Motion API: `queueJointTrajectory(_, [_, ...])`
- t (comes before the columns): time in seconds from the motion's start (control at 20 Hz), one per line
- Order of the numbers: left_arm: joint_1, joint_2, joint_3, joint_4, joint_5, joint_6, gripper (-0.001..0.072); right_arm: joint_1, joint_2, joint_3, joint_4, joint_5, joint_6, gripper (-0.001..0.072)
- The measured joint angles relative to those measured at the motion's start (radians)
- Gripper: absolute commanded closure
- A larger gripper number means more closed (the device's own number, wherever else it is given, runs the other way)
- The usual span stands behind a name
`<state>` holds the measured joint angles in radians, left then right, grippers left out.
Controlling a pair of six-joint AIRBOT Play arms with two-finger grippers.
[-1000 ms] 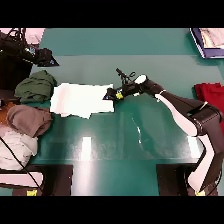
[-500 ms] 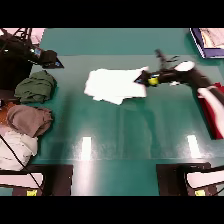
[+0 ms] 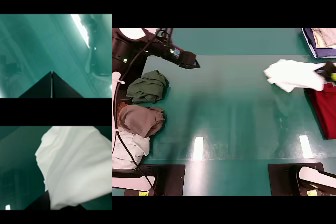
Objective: Fold the shirts.
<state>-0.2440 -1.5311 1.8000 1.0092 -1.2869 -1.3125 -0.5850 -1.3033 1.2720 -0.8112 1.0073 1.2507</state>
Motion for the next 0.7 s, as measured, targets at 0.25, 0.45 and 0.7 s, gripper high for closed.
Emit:
queueJointTrajectory(0.25, [-0.047,0.0,0.0,0.003,0.039,-0.01,0.0686,-0.153,-0.023,0.122,-0.013,0.014,-0.001,0.0693])
queueJointTrajectory(0.45, [-0.057,0.0,0.0,0.004,0.048,-0.019,0.0686,-0.195,-0.037,0.214,-0.025,0.043,-0.002,0.0694])
queueJointTrajectory(0.7, [-0.06,-0.001,0.0,0.006,0.048,-0.023,0.0685,-0.24,-0.034,0.291,-0.03,0.123,-0.003,0.0693])
